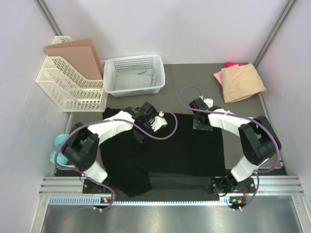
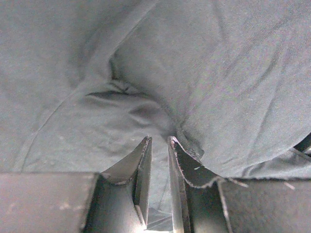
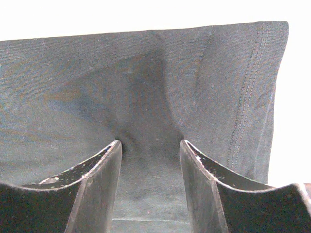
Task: Fold and stack the t-shirts
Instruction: Fold the flattened tshirt in 1/3 of the way
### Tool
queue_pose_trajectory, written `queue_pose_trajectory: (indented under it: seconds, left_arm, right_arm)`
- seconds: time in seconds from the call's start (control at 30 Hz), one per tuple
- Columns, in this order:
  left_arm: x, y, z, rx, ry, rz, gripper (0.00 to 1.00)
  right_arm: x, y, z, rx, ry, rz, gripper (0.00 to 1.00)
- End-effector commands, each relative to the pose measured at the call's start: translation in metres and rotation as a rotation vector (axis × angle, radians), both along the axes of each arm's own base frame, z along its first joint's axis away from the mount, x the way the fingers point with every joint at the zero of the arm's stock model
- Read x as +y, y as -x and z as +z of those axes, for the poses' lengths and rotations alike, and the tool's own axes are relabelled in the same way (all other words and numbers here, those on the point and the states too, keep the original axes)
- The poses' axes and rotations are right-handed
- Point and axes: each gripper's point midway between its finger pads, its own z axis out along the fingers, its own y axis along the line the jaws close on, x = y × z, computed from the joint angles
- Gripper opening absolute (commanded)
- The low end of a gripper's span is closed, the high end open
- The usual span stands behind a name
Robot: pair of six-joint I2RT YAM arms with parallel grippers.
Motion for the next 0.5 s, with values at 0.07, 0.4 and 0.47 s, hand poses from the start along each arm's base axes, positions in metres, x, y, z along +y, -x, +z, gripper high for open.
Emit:
queue_pose_trajectory:
  seconds: [0.07, 0.4, 0.47]
  left_arm:
    - [-0.003, 0.013, -0.014, 0.070, -0.016, -0.017, 0.25]
    - [-0.030, 0.035, -0.013, 0.158, 0.038, -0.099, 0.26]
    - [-0.032, 0.038, -0.019, 0.181, 0.034, -0.105, 0.26]
  right_arm:
    - [-0.014, -0.006, 0.011, -0.013, 0.046, -0.022, 0.51]
    - [-0.019, -0.006, 0.014, -0.017, 0.045, -0.035, 0.51]
    - [-0.019, -0.005, 0.015, -0.017, 0.048, -0.034, 0.51]
